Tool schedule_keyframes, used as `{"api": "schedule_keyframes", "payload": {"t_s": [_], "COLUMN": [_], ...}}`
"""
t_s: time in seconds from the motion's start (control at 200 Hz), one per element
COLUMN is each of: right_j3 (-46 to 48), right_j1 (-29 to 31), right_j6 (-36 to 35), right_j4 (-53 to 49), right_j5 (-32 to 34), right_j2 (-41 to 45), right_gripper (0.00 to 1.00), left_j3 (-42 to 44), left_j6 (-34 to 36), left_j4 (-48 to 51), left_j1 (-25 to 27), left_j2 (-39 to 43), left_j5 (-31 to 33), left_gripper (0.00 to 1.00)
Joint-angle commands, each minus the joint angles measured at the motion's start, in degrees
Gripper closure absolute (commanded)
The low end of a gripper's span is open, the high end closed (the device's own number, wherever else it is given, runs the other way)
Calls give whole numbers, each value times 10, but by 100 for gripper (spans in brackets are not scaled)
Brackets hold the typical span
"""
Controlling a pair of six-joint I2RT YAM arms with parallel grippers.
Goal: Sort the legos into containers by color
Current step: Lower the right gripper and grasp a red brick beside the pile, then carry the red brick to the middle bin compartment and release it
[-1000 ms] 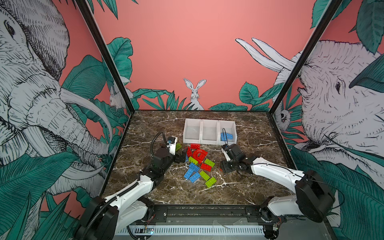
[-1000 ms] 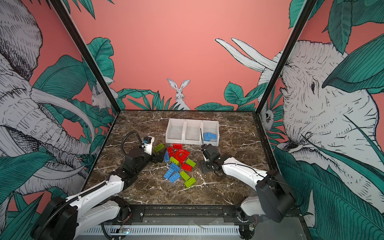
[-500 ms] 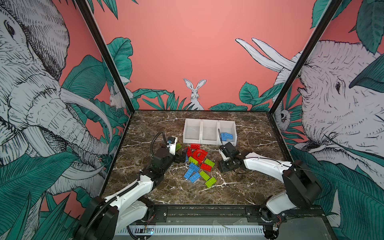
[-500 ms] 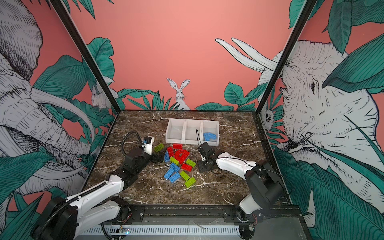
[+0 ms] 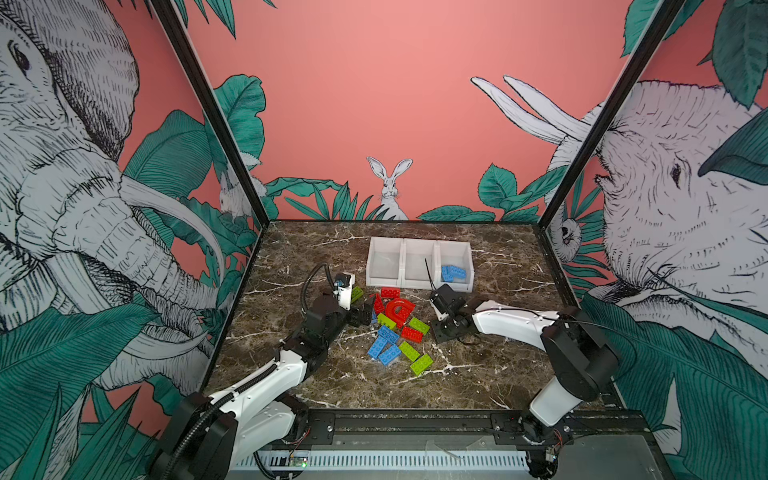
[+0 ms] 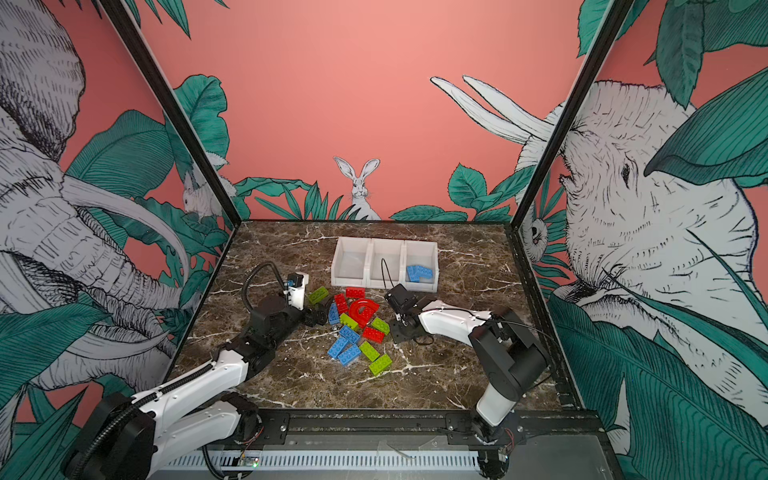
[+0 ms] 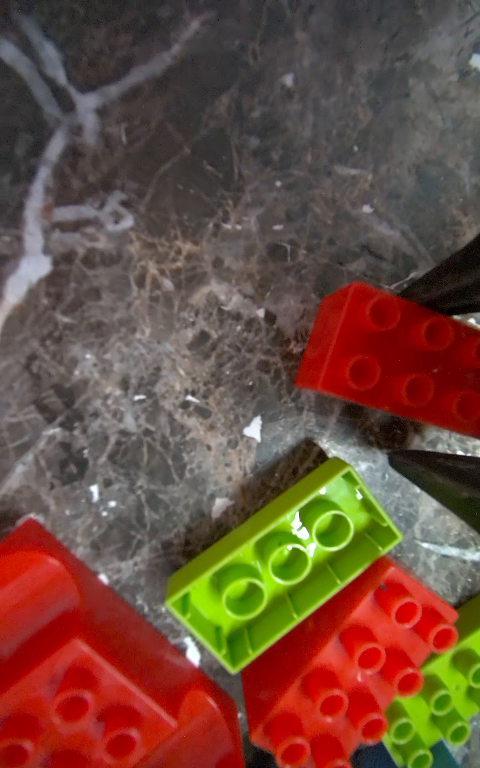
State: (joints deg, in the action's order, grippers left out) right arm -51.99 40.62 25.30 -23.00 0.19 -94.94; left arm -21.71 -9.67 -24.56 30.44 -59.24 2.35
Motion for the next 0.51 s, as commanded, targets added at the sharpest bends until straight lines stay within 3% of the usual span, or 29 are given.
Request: {"api": "schedule_keyframes", "payload": {"t_s": [0.0,0.29,0.5], "right_j3": [-2,31,2], "right_j1": [3,2,2], "right_j6": [7,22,15], "right_j4": [-7,25,-9], "right_j5": [25,67,85], "right_j2": [-6,67,127], "right_gripper": [54,72,76], "left_j3": [-4,-4,-3], "left_j6": [-5,-4,-1], "left_j4": [-5,-6,-5], "left_j1": [1,1,1], "left_j2": [5,5,6], "left_j5": [-5,-4,0], "left_gripper": [1,1,1]}}
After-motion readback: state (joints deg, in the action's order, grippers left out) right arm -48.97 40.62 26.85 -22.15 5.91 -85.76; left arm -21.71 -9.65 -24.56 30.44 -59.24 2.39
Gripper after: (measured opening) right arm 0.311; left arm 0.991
